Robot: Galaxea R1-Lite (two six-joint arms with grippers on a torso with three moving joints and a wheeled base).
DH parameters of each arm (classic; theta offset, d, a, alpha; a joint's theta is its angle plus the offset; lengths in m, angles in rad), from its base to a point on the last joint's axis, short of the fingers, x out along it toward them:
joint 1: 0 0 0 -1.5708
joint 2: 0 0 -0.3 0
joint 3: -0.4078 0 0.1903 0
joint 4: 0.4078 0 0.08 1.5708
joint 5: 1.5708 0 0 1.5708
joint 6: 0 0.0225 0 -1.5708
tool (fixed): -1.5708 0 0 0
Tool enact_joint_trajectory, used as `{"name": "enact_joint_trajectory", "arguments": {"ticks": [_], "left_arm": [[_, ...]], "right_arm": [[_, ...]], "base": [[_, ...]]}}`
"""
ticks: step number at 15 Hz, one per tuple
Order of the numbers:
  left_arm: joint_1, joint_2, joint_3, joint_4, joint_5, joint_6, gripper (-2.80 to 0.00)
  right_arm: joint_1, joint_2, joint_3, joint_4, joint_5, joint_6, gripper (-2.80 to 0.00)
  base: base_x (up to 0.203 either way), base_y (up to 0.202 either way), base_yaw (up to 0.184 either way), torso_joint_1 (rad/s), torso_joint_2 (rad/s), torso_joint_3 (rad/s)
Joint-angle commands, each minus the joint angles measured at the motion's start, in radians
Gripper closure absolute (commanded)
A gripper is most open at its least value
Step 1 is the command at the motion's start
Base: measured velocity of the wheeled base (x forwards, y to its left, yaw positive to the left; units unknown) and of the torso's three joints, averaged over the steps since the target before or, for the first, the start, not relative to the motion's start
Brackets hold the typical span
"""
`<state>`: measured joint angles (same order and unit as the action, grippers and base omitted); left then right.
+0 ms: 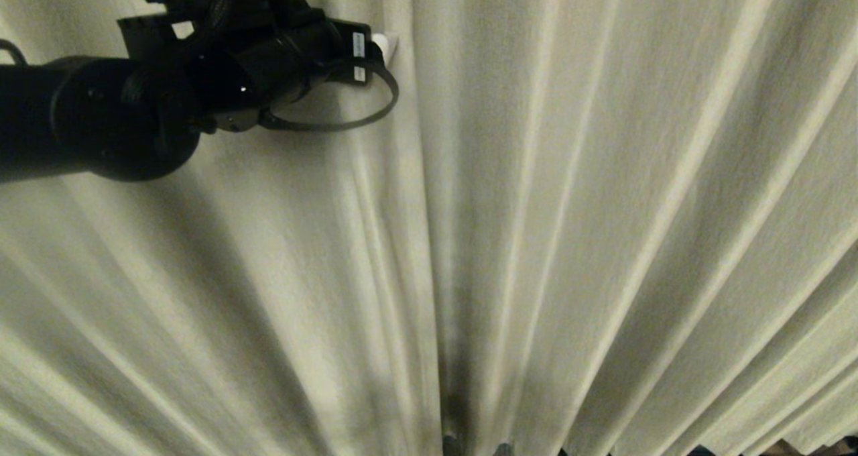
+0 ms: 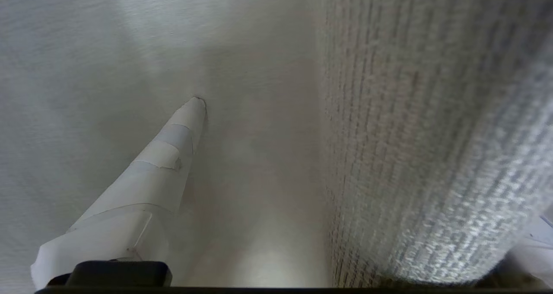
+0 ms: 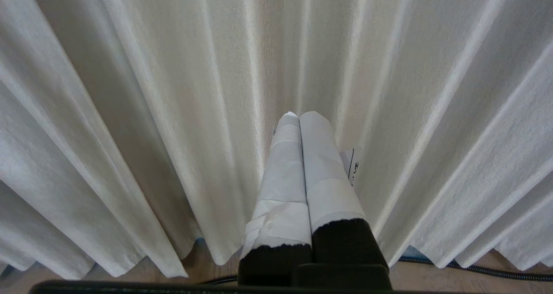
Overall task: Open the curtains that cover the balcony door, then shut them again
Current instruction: Pull the outer curtains open on both sides
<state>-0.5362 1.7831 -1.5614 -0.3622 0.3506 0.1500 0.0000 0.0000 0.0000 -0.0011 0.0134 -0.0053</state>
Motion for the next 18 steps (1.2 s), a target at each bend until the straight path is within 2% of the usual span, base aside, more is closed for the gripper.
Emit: {"name": "enact_joint_trajectory", "arguments": {"ticks": [1, 6, 9, 11, 18], "left_arm": [[0.022, 0.013, -0.014, -0.003, 0.001, 0.002, -2.8], [0.069, 0.059, -0.071, -0.004, 0.004, 0.02, -2.8], [0.094, 0.082, -0.093, -0.056, 0.02, 0.029, -2.8], [0.113, 0.088, -0.091, -0.093, 0.039, 0.036, -2.8], [0.173, 0.06, -0.083, -0.096, 0.041, 0.034, -2.8]], "right_arm": [[0.0, 0.0, 0.0, 0.0, 0.0, -0.001, 0.0], [0.0, 0.0, 0.0, 0.0, 0.0, -0.001, 0.0], [0.0, 0.0, 0.0, 0.0, 0.0, -0.001, 0.0], [0.0, 0.0, 0.0, 0.0, 0.0, -0.001, 0.0], [0.0, 0.0, 0.0, 0.0, 0.0, -0.001, 0.0]], "base": [[0.0, 0.0, 0.0, 0.0, 0.0, 0.0], [0.0, 0.0, 0.0, 0.0, 0.0, 0.0], [0.0, 0.0, 0.0, 0.0, 0.0, 0.0], [0.0, 0.0, 0.0, 0.0, 0.0, 0.0], [0.0, 0.0, 0.0, 0.0, 0.0, 0.0]]}}
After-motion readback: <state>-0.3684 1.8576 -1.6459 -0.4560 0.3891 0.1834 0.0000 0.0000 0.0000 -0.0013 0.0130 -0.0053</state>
